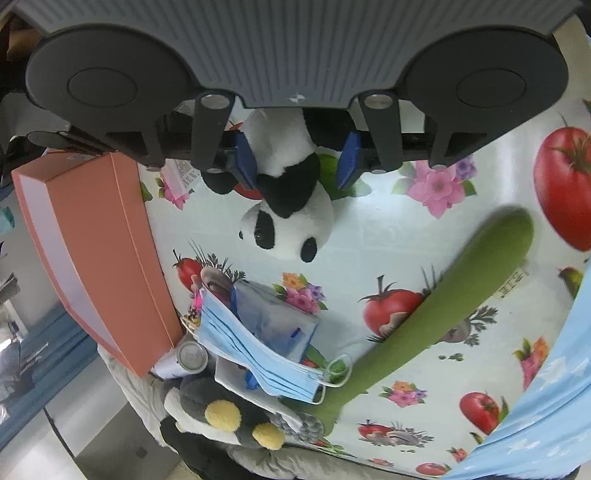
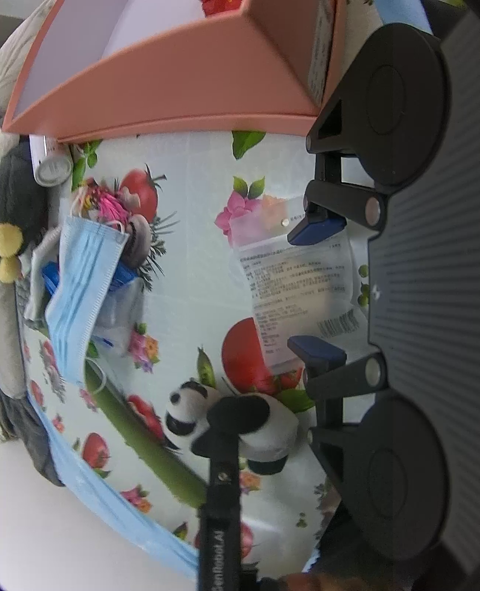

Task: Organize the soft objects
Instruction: 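Lift the panda plush with left tool while right tool lifts the bag toward the pink box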

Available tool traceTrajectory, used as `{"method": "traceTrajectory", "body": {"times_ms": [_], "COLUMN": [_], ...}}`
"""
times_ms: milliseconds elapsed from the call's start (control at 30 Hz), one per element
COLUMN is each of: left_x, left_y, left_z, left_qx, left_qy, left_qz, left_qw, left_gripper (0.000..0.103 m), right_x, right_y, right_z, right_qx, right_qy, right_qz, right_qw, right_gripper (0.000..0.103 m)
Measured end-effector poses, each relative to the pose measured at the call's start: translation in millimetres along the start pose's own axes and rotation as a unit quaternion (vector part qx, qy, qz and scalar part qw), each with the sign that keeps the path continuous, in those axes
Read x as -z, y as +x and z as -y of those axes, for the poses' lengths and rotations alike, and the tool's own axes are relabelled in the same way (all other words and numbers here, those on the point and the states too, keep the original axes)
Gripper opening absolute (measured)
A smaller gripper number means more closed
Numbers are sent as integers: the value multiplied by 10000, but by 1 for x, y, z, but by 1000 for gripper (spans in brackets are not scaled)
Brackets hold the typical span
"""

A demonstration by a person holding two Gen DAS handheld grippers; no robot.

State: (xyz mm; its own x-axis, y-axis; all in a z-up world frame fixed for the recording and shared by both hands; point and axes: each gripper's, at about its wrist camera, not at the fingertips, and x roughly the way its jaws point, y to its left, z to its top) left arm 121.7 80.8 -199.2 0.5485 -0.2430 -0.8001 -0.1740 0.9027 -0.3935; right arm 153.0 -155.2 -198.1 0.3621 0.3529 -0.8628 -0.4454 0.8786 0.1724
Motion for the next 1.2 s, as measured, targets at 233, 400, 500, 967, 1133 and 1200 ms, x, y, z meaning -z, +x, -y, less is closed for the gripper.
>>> {"method": "traceTrajectory", "body": {"times_ms": [233, 400, 500, 967, 1133, 1200], "left_x": [-5, -7, -7, -8, -11, -12], "left_y": [14, 24, 31, 28, 7, -3], "left_z": [15, 22, 27, 37, 41, 44], "left_qx": [-15, 9, 31, -293, -351, -368], "left_qy": [239, 214, 178, 115, 214, 249], "left_qz": [-176, -312, -382, -378, -181, -76], "left_qw": [9996, 9993, 9991, 9988, 9990, 9990], "left_gripper": [58, 58, 58, 51, 51, 51], "right_x": [1, -3, -6, -12, -15, -17], "right_y": [7, 4, 0, -6, -24, -33], "right_z": [-6, -4, 0, 7, 4, 3], "right_qx": [54, 106, 285, 371, 352, 345], "right_qy": [-234, -236, -184, 16, 96, 146], "right_qz": [-98, -79, -59, 44, 244, 356], "right_qw": [9997, 9996, 9994, 9993, 9990, 9987], "right_gripper": [48, 37, 35, 34, 34, 34]}}
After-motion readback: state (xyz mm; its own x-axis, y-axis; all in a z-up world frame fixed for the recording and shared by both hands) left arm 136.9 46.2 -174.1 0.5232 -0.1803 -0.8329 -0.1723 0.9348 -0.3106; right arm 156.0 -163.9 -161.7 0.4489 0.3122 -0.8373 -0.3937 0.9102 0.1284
